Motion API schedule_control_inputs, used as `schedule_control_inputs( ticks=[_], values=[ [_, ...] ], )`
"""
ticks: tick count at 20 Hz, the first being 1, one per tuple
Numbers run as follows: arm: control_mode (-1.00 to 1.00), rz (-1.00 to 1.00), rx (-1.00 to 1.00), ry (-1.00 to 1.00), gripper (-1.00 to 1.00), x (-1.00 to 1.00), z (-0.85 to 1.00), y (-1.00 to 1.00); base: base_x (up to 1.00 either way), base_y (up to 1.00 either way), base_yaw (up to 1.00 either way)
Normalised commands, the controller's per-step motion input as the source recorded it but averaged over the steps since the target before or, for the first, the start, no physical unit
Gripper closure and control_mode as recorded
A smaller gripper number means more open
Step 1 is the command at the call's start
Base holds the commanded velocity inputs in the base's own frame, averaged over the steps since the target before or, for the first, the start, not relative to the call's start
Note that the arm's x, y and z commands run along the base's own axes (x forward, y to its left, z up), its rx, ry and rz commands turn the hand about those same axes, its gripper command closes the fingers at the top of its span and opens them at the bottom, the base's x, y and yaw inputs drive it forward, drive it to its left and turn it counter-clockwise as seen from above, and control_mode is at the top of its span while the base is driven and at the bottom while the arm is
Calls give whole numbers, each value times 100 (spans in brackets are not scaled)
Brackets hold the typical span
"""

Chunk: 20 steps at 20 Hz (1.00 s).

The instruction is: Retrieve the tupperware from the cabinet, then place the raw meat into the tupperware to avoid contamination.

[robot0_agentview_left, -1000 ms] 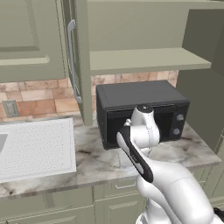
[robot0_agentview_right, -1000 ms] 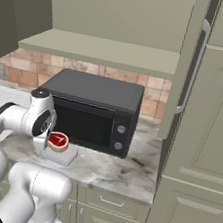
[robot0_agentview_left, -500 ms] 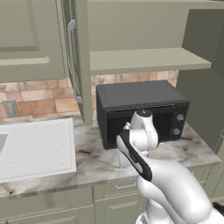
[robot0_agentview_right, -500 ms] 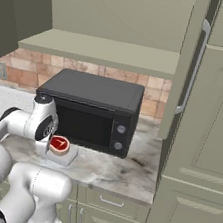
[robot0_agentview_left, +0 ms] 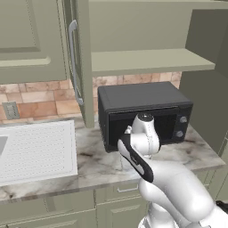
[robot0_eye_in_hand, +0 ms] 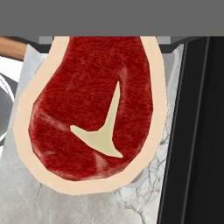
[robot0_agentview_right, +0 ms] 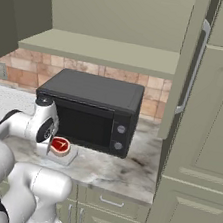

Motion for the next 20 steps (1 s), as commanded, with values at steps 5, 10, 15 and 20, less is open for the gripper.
schedule_control_inputs(
  ticks=[5, 10, 15, 20],
  values=[
    [-100, 0, 0, 0, 100, 16, -11, 0, 0, 0, 0],
    [-100, 0, 1, 0, 100, 12, -9, 0, 0, 0, 0],
    [-100, 0, 3, 0, 100, 3, -6, 0, 0, 0, 0],
    [-100, 0, 2, 0, 100, 5, -4, 0, 0, 0, 0]
  ],
)
